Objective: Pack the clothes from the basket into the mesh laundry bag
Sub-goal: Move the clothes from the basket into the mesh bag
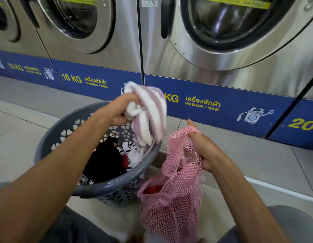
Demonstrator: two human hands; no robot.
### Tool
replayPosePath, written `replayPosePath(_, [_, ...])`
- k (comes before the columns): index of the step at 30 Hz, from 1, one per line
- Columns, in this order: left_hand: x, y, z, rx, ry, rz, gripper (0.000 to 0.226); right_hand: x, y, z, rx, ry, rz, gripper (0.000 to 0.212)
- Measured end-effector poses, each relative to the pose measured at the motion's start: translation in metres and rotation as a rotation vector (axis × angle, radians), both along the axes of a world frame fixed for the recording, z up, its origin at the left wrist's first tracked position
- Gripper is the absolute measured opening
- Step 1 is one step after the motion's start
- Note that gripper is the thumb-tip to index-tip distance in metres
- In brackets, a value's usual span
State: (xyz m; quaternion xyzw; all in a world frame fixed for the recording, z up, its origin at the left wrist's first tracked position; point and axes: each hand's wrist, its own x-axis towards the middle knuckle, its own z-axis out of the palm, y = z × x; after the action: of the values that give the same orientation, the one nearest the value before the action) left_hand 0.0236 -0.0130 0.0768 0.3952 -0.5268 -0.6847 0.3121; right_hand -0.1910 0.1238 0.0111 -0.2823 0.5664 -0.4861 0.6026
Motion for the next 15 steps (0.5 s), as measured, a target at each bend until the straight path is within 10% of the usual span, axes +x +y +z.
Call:
replayPosePath(3, [-0.013, 0.011, 0.013, -0.022, 0.116, -0.058, 0.014, -0.006, -0.001, -0.003, -0.015, -0.021, -0.035, 0.059])
replayPosePath(8, [-0.047, 0.037, -0.032, -0.346, -0.667, -0.218, 0.037, -0.010, 0.004, 0.003, -0.058, -0.125, -0.039, 0.025])
replayPosePath(15, [-0.049, 0.053, -0.020, -0.684, -0.848, -0.098, 0.051, -0.019, 0.008, 0.008, -0.042, -0.111, -0.156, 0.023])
